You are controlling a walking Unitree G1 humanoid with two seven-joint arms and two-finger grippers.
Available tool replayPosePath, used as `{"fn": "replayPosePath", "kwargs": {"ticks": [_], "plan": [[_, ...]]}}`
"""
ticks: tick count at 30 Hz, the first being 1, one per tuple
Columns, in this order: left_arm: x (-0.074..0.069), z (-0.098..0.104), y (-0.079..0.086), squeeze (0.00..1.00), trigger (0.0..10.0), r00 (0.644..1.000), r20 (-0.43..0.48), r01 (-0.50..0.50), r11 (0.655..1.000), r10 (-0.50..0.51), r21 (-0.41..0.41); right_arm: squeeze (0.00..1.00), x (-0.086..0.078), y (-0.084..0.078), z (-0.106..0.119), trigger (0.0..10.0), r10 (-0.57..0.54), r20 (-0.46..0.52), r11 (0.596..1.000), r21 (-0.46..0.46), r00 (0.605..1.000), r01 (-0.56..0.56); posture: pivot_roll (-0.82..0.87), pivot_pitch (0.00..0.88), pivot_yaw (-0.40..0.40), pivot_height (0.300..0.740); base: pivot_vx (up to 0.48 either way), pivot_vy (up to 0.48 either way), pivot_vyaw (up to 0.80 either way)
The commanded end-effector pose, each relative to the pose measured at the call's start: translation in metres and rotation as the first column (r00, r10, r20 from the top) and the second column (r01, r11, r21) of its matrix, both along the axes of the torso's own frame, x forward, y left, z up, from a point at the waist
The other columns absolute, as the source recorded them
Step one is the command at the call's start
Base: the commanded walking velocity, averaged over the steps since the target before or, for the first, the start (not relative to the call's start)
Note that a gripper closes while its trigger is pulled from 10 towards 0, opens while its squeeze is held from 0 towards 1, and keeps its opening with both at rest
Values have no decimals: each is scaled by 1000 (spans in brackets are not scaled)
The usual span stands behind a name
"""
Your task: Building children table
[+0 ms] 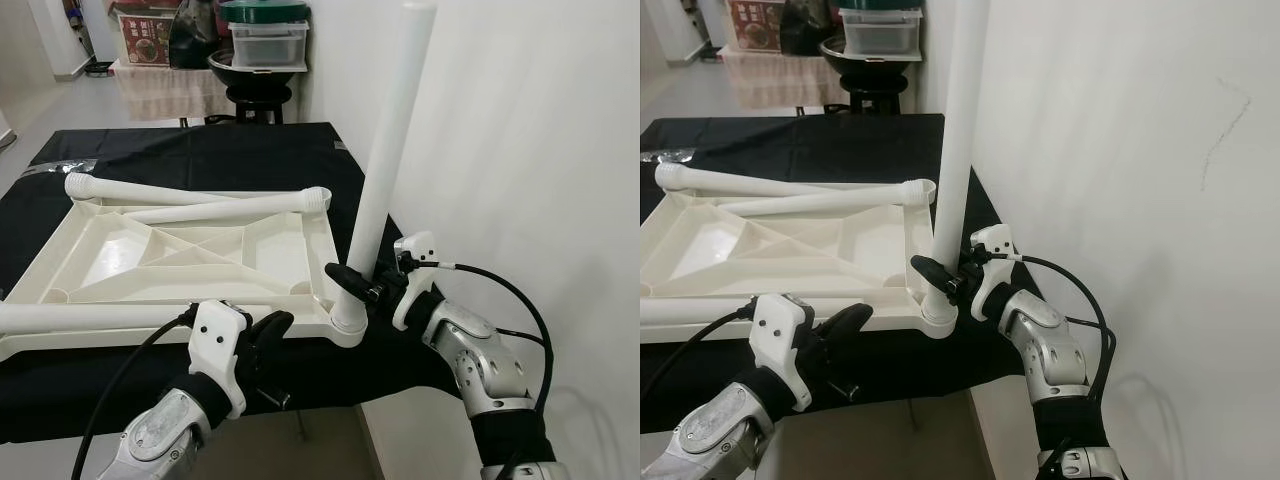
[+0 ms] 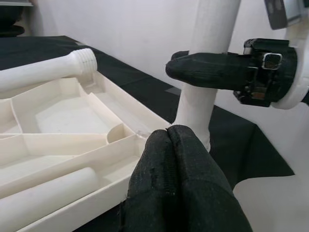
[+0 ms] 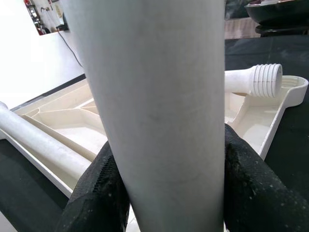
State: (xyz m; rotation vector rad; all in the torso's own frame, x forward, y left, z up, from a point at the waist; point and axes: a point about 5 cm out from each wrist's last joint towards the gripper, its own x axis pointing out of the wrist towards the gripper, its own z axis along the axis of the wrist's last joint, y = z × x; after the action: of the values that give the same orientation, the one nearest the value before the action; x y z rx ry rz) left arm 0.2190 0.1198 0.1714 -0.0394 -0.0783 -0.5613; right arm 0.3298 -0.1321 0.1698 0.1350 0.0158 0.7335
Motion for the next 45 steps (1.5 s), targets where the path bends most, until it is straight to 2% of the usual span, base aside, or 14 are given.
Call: {"fn": "replayPosePath", "kwargs": {"ticks": [1, 6, 7, 9, 11, 21, 22, 23, 24, 30, 31, 32, 33, 45], "plan": [[-2, 3, 0, 0, 10000, 1000, 3, 14, 1000, -14, 3, 0, 2, -3, 2, 0, -29, -5, 999, 18, 1000, 29, -14, 76, -62, 740, 0, 0, 0], [-1, 3, 0, 0, 10000, 1000, 2, 14, 1000, -14, 3, 0, 5, -5, -3, 0, -119, -7, 987, -105, 993, 118, -14, 75, -63, 740, 0, 0, 0], [-2, 2, 0, 0, 10000, 1000, 2, 14, 1000, -14, 3, 0, 10, -15, -8, 0, -384, 41, 884, -271, 923, 380, -11, 76, -81, 740, 0, 0, 0], [-2, 2, 0, 0, 10000, 1000, 2, 14, 1000, -14, 3, 0, 10, -15, -8, 0, -384, 41, 884, -271, 923, 380, -11, 76, -81, 740, 0, 0, 0], [-2, 3, 0, 0, 10000, 1000, 3, 10, 1000, -10, 3, 0, -7, -2, -15, 0, -587, 118, 741, -320, 801, 590, -1, 75, -75, 740, 0, 0, 0], [-2, 2, -1, 0, 10000, 1000, 2, 7, 1000, -7, 3, 0, -14, 16, -18, 0, -570, 137, 752, -311, 810, 582, -7, 68, -76, 740, 0, 0, 0], [-2, 1, -1, 0, 10000, 1000, 0, 8, 1000, -8, 3, 0, -14, 23, -19, 10000, -508, 121, 793, -321, 853, 518, -8, 61, -73, 740, 0, 0, 0], [-2, 1, -1, 0, 10000, 1000, 0, 8, 1000, -8, 3, 0, -14, 23, -19, 10000, -508, 121, 793, -321, 853, 518, -8, 61, -73, 740, 0, 0, 0], [-2, 1, -1, 0, 10000, 1000, -1, 8, 1000, -8, 3, 1000, -15, 31, -15, 10000, -417, 144, 841, -314, 898, 441, -5, 59, -73, 740, 0, 0, 0], [-2, -1, -2, 0, 10000, 1000, -4, 11, 1000, -11, 3, 1000, -10, 42, 7, 10000, -124, 154, 980, -139, 980, 146, -6, 44, -78, 740, 0, 0, 0], [-2, -1, -2, 0, 10000, 1000, -5, 11, 1000, -11, 3, 565, -7, 39, 14, 10000, -99, 173, 984, -128, 980, 122, -5, 44, -78, 740, 0, 0, 0], [-2, -1, -2, 0, 10000, 1000, -5, 11, 1000, -11, 3, 565, -7, 39, 14, 10000, -99, 173, 984, -128, 980, 122, -5, 44, -78, 740, 0, 0, 0], [-2, -1, -3, 0, 10000, 1000, -5, 11, 1000, -11, 3, 0, -5, 36, 19, 10000, -56, 197, 987, -139, 979, 84, -3, 42, -83, 740, 0, 0, 0], [-2, -3, -6, 0, 10000, 1000, -5, 8, 1000, -8, -1, 0, 24, 6, 30, 10000, 230, 157, 954, -232, 961, -190, 8, 23, -88, 740, 0, 0, 0]]}}
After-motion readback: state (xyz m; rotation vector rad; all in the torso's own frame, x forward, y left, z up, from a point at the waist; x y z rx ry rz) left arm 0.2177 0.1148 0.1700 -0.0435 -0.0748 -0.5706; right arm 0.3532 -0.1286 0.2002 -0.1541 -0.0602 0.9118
